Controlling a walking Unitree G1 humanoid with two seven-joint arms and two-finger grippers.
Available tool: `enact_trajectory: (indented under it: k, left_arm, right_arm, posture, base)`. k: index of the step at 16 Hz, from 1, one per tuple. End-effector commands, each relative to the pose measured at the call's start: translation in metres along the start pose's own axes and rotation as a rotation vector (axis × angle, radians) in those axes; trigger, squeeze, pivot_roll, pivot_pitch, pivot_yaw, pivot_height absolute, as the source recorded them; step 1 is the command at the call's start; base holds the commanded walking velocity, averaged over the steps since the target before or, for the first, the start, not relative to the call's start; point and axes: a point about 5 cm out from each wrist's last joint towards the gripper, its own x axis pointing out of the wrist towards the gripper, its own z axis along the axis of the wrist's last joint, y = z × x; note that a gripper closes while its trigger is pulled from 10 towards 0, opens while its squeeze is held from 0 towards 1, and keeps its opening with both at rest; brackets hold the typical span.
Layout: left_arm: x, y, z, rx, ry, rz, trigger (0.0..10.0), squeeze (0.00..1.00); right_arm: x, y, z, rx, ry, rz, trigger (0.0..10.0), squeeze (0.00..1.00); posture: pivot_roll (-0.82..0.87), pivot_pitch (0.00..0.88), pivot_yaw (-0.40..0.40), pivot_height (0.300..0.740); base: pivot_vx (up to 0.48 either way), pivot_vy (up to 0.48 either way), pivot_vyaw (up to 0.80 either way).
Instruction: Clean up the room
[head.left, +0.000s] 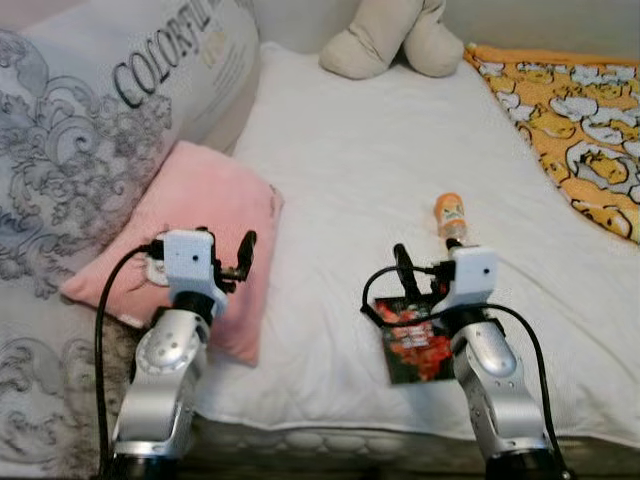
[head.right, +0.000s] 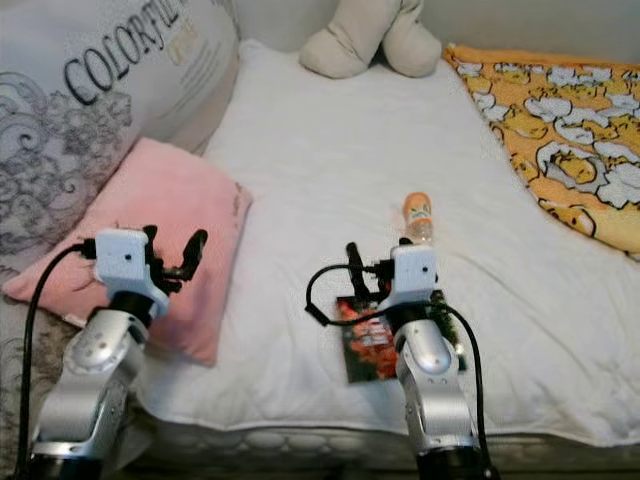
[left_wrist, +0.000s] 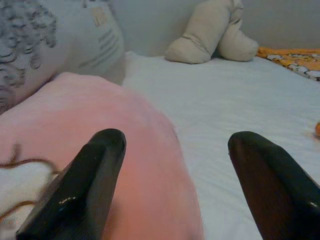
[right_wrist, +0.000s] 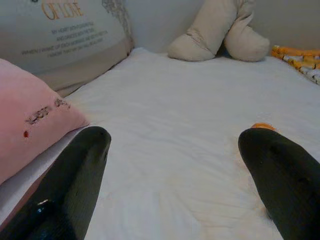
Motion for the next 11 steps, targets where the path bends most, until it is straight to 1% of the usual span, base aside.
enact_trajectory:
  k: [1,2,3,5,7,8,10,11]
  left_arm:
    - [0.003,-0.010,0.001,-0.021,-0.014,-0.044,10.0,0.00]
    - [0.003,-0.013,0.001,-0.021,-0.018,-0.056,10.0,0.00]
    - [0.005,-0.018,0.002,-0.017,-0.027,-0.080,10.0,0.00]
    - [0.006,-0.021,0.004,-0.010,-0.038,-0.097,10.0,0.00]
    - [0.008,-0.017,0.005,-0.034,-0.046,-0.086,10.0,0.00]
    - [0.009,-0.015,0.006,-0.042,-0.051,-0.069,10.0,0.00]
    - [0.016,-0.013,-0.002,-0.034,0.018,-0.087,10.0,0.00]
    - [0.025,-0.007,-0.008,-0.043,0.071,-0.078,10.0,0.00]
  right_arm:
    - [0.002,-0.006,0.003,-0.020,-0.010,-0.013,10.0,0.00]
    - [0.003,-0.006,0.003,-0.029,-0.017,-0.015,10.0,0.00]
    - [0.002,-0.005,0.003,-0.040,-0.018,-0.008,10.0,0.00]
    - [0.002,-0.004,0.003,-0.041,-0.016,-0.004,10.0,0.00]
    - [0.003,-0.004,0.003,-0.037,-0.014,0.001,10.0,0.00]
    - [0.003,-0.005,0.003,-0.035,-0.014,0.003,10.0,0.00]
    - [0.006,-0.006,0.003,-0.014,-0.014,0.005,10.0,0.00]
    - [0.011,-0.010,0.001,0.009,0.012,-0.012,10.0,0.00]
  posture:
    - [-0.12,0.000,0.014,0.694]
    - [-0.12,0.000,0.016,0.685]
    - [-0.13,0.000,0.019,0.685]
    - [-0.13,0.000,0.020,0.685]
    - [-0.13,0.000,0.019,0.685]
    - [-0.13,0.000,0.014,0.685]
    - [-0.12,0.000,0.007,0.685]
    - [-0.13,0.000,0.005,0.685]
  base:
    - [0.000,-0.480,0.00]
    - [0.000,-0.480,0.00]
    - [0.000,-0.480,0.00]
    - [0.000,-0.480,0.00]
    - [0.000,-0.480,0.00]
    - [0.000,0.000,0.00]
    - [0.000,0.000,0.00]
    - [0.000,0.000,0.00]
